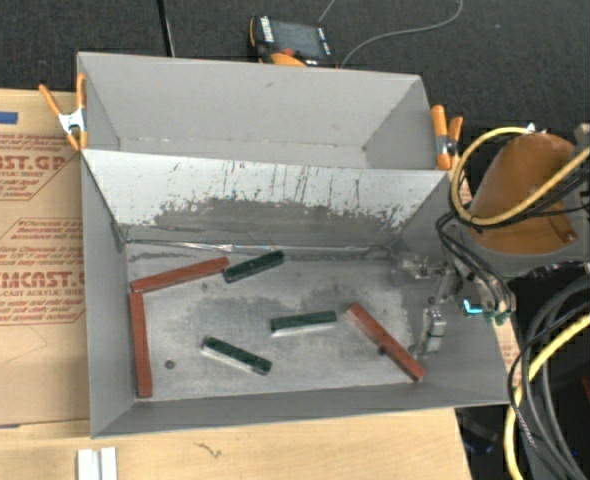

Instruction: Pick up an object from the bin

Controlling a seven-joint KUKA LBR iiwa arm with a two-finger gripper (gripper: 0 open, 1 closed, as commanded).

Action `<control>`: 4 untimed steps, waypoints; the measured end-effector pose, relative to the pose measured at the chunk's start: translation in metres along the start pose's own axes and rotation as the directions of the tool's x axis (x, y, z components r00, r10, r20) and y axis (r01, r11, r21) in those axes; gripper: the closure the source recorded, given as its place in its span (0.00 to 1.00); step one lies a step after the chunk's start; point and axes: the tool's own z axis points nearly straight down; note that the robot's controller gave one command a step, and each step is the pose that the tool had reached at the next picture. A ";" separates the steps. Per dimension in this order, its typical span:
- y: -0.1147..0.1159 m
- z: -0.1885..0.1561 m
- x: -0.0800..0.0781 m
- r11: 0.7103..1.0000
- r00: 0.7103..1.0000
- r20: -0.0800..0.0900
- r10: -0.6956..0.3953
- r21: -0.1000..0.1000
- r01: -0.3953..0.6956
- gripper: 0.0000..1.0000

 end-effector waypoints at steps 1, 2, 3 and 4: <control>0.018 0.076 0.010 0.998 0.998 -0.002 0.069 -0.003 -0.069 0.00; 0.027 0.073 0.020 0.998 0.998 0.010 -0.058 0.002 0.058 0.00; 0.028 0.073 0.021 0.998 0.998 0.006 -0.059 0.000 0.059 1.00; 0.034 -0.061 0.019 0.999 0.999 0.015 -0.048 0.003 0.048 1.00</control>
Offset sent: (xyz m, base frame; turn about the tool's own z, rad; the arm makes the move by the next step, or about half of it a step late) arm -0.0083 0.0153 -0.0708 0.0695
